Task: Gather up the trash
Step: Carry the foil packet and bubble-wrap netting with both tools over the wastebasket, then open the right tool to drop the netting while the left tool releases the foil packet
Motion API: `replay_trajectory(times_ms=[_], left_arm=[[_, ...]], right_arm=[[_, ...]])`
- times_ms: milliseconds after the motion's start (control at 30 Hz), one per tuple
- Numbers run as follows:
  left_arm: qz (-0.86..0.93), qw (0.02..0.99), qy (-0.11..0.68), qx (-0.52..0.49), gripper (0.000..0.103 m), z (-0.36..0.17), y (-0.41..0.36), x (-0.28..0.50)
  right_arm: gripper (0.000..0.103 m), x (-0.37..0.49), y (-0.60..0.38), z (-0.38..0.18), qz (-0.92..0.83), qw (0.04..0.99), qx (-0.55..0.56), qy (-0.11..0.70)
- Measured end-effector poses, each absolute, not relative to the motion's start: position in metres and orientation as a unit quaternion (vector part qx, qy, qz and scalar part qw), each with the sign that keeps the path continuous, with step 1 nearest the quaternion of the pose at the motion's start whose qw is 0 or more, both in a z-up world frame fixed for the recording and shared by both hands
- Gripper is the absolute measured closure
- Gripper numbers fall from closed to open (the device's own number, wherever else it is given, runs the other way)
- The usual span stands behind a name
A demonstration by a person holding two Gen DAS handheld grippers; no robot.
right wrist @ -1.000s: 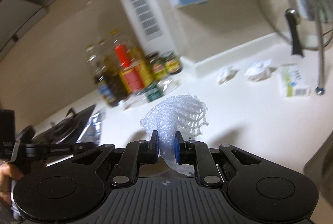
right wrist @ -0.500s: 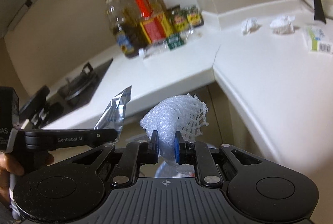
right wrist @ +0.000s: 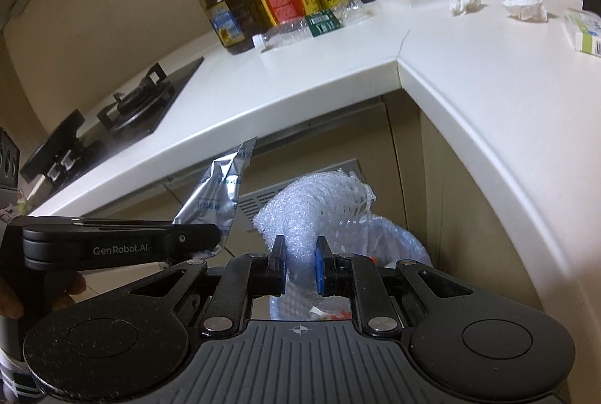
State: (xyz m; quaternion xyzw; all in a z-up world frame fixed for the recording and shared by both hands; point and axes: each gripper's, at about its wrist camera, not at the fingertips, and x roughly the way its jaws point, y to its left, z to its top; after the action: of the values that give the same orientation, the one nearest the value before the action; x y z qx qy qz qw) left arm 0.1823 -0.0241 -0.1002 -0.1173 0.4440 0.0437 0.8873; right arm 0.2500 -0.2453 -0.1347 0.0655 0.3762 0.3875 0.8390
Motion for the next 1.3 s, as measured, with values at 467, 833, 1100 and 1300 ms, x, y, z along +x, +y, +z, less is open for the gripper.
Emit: replay_trajectory(times_ms=[467, 833, 1100, 1300], left_arm=[[0.042, 0.860, 0.487, -0.144, 0.085, -0.165, -0.006, 0.200], [0.032, 0.841, 0.515, -0.160, 0.085, -0.217, -0.002, 0.225], [0.027, 0.832, 0.529, -0.165, 0.085, -0.245, -0.001, 0.241], [0.028, 0.827, 0.538, -0.161, 0.085, -0.257, -0.001, 0.249]], right_arm=[[0.088, 0.267, -0.220, -0.196, 0.344, 0.841, 0.037, 0.416], [0.088, 0.293, -0.207, -0.251, 0.311, 0.832, 0.040, 0.458], [0.088, 0.304, -0.195, -0.279, 0.301, 0.829, 0.027, 0.470], [0.088, 0.314, -0.189, -0.293, 0.296, 0.831, 0.027, 0.470]])
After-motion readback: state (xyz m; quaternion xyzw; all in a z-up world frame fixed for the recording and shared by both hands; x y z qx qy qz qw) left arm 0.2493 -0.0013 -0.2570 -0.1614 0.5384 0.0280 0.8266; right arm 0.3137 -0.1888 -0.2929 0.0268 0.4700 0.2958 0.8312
